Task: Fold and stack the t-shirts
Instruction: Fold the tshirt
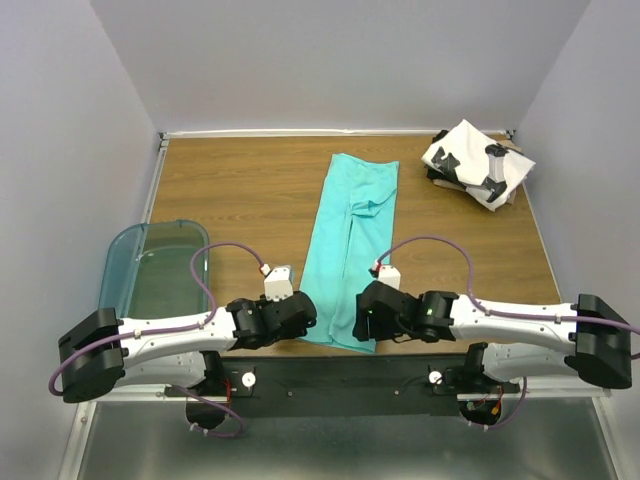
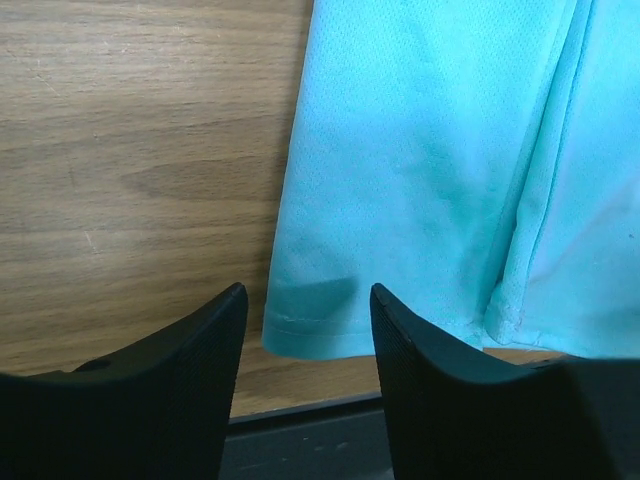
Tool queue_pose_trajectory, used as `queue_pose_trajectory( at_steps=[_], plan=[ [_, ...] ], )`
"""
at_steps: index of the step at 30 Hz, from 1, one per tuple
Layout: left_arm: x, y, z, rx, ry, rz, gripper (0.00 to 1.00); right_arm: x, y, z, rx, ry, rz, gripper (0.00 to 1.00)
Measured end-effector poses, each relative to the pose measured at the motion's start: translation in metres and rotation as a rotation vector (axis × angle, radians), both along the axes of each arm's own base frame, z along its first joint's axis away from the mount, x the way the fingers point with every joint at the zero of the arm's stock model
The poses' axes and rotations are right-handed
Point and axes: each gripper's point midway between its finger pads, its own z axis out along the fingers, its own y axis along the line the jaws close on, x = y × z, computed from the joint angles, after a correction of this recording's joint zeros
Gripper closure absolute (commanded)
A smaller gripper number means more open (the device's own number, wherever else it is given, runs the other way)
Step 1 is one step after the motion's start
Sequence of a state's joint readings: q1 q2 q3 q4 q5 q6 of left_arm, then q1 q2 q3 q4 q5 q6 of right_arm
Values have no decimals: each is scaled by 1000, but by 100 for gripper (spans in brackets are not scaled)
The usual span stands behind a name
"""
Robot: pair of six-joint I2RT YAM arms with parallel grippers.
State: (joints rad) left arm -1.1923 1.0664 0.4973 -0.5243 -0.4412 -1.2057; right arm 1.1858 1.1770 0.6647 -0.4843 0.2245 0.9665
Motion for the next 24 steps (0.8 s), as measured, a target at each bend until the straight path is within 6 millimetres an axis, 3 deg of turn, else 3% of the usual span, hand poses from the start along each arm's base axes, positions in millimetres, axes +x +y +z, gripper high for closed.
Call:
queue_pose_trajectory(
  at_steps=[5,16,24],
  plan=[
    [0,-1,0,-6,0,-2,51,-11,-18,-16,-45,54,-77,37],
    [-3,-5,-2,-23,14,-17,55,-27,-27,-27,-58,101,-124,45],
    [-5,-5,-6,-9,26,-30,59,-28,-35,-35,-79,106,-163,48]
  ],
)
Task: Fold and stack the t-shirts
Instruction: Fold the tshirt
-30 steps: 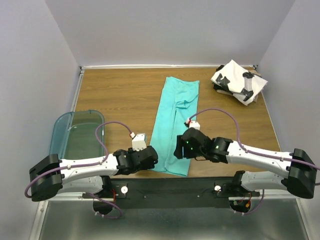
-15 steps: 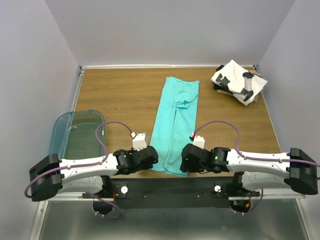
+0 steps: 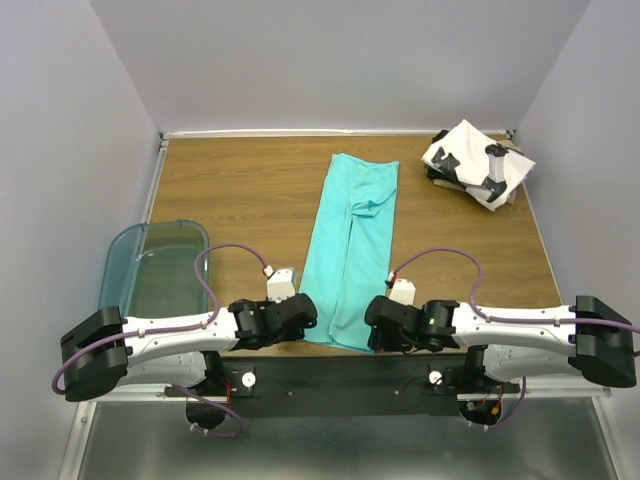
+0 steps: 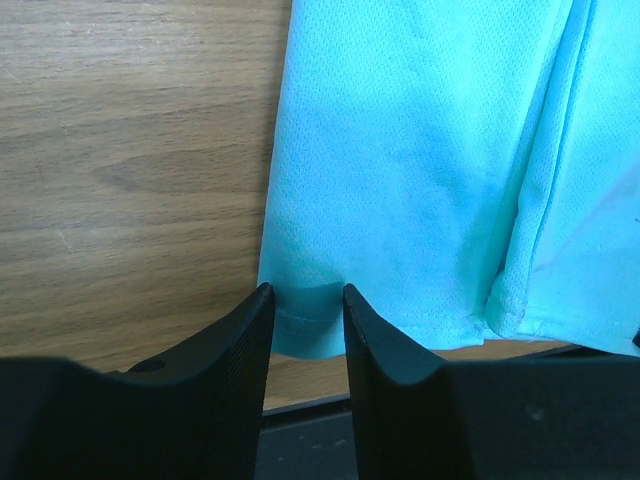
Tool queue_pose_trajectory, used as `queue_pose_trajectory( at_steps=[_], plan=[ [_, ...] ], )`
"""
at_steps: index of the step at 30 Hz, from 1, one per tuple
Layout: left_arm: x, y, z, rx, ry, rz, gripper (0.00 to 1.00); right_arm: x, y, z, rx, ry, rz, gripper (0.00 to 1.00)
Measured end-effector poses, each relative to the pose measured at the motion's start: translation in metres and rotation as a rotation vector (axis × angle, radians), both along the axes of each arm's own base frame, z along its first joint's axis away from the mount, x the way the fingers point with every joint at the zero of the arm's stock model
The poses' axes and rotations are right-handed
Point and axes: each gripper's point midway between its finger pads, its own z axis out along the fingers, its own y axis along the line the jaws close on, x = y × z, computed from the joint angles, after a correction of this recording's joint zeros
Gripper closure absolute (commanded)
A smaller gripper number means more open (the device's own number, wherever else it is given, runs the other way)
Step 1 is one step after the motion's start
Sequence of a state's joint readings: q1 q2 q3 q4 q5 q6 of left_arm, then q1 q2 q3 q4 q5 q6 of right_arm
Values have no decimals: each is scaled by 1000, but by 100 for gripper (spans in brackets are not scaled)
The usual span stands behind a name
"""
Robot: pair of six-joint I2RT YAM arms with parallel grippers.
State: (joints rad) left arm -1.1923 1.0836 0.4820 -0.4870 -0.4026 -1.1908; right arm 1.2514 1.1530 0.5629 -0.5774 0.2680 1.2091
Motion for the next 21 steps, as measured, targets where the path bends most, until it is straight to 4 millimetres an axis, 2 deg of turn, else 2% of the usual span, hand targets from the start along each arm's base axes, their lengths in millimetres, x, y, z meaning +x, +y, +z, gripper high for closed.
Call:
queue_pose_trajectory(
  at_steps=[8,12,13,14,16,18,21],
  plan=[
    [-1,-1,-1,1,5,-12,65,0,1,-8,-7,3,-3,59],
    [-3,-2,-1,-2,9,-22,77,-1,1,-12,-10,5,2,73],
    [-3,-2,0,-3,10,-22,78,-2,1,-13,-10,6,4,80],
    [-3,-3,-1,-2,10,-25,83,-2,1,-13,-8,7,4,83],
    [-5,-4,-1,-5,13,-31,84,-2,0,-14,-9,7,4,88],
    [-6,-4,-1,-5,15,-37,92,-2,0,-15,-5,7,4,90],
    [-8,-6,-2,-3,20,-47,97,-3,-1,-15,5,4,4,97]
  ],
)
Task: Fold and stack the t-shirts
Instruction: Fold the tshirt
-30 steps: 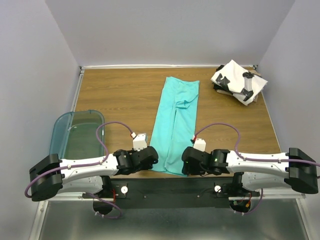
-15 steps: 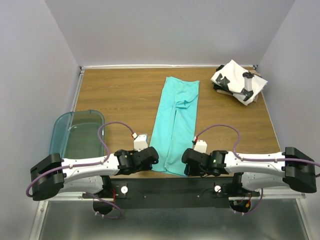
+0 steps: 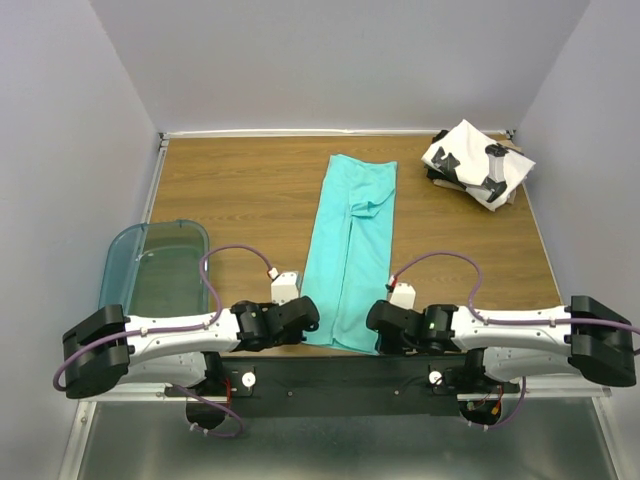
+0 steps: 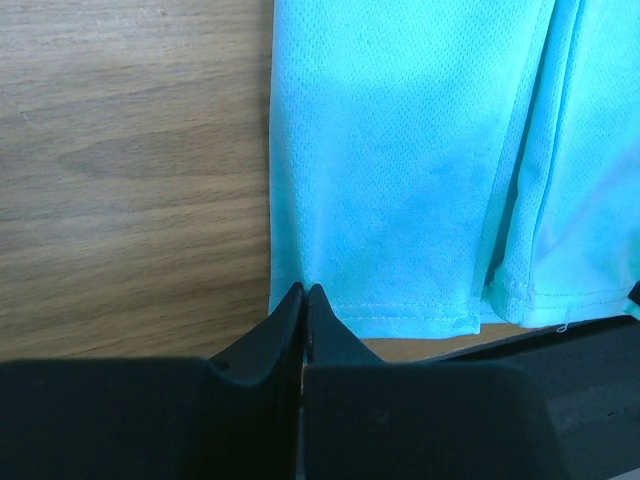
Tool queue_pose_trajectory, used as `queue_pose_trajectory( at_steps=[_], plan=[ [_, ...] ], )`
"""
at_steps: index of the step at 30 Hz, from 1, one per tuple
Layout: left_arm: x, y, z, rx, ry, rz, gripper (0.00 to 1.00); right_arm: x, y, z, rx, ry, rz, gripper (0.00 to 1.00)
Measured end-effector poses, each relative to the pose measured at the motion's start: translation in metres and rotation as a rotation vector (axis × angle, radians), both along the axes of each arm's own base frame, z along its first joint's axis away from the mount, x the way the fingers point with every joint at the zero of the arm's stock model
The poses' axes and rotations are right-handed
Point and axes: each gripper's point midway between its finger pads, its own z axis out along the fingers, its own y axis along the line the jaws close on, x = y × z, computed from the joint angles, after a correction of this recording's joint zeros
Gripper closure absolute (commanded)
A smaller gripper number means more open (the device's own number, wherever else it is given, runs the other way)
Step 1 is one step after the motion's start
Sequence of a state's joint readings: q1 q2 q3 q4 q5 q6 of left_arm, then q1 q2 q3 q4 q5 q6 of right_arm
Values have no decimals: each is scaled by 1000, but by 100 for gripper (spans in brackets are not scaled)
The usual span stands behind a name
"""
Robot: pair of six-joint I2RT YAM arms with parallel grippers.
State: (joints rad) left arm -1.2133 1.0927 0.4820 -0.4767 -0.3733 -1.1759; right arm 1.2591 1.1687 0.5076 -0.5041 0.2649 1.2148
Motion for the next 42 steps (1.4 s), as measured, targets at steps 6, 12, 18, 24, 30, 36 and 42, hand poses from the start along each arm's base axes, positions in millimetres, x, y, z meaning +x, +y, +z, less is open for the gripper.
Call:
queue_pose_trajectory(
  at_steps=[6,12,18,24,30,36,42],
  plan=[
    [-10,-11,0,-26,14,-42,100,-2,-6,4,8,-2,-1,99],
    [-16,-23,3,-79,28,-55,99,-4,-26,6,-43,-4,-29,99],
    [-20,-22,-1,-95,49,-47,83,-5,-36,9,-56,-8,-48,99],
    [-22,-23,0,-113,64,-33,69,-6,-41,8,-74,-5,-53,99],
    [-25,-19,-2,-100,76,-21,67,-5,-43,11,-67,-14,-57,99],
    [-27,-25,-2,-111,81,-34,84,-5,-43,12,-65,-16,-60,99],
    [-34,-33,-7,-111,102,-57,100,-4,-44,12,-66,-20,-63,100]
  ],
)
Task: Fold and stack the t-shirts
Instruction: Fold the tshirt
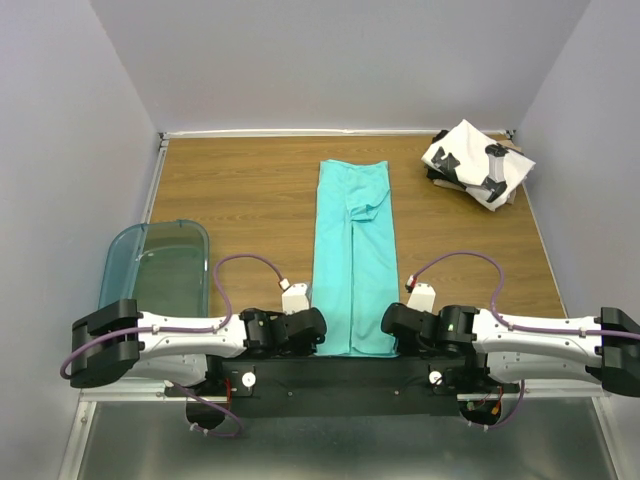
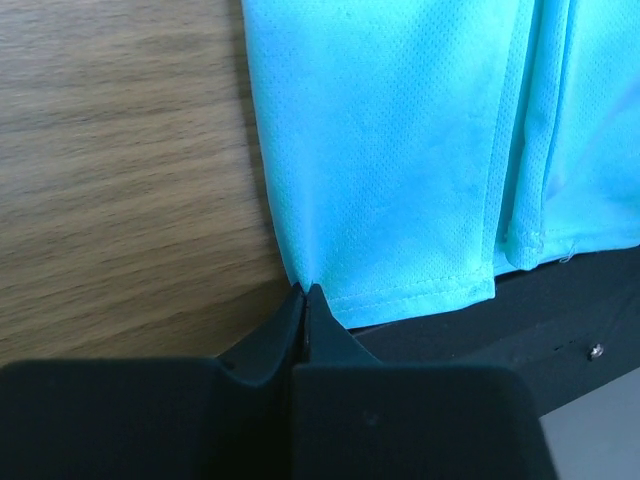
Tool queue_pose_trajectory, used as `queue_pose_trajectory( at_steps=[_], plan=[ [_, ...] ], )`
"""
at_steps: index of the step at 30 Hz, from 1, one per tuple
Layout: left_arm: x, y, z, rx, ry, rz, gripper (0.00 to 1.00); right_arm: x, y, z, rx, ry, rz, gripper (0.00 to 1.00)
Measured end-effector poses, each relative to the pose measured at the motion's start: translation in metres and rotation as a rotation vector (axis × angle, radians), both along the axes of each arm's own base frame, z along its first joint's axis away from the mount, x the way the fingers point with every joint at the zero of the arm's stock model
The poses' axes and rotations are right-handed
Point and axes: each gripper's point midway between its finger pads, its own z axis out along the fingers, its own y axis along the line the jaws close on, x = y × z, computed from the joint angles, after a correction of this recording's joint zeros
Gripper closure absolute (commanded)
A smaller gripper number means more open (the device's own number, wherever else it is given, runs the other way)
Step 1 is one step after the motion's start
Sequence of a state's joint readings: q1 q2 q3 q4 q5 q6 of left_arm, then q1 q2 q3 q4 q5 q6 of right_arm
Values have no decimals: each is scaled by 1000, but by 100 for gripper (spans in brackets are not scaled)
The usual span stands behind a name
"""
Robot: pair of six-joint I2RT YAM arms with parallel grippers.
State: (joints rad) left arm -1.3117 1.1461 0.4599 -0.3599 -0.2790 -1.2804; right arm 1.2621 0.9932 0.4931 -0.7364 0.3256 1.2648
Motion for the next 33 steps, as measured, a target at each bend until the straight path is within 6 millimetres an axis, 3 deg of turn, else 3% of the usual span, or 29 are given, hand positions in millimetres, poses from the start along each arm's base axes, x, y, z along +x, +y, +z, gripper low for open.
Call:
queue_pose_trajectory(
  at_steps=[7,13,18,23,33],
  plan=[
    [-1,-6,4,-9,-2,-5,100,2,0,3,0,-10,-1,100],
    [12,-21,30,-57,-48,20,100,12,13,24,44,-58,2,100],
    [43,-23,53,-126,-116,81,100,27,21,43,64,-138,-5,99],
    [74,-19,62,-146,-183,116,100,46,26,61,39,-233,-13,100],
    [120,-13,76,-155,-308,127,100,110,26,82,-50,-385,-62,100]
  ],
)
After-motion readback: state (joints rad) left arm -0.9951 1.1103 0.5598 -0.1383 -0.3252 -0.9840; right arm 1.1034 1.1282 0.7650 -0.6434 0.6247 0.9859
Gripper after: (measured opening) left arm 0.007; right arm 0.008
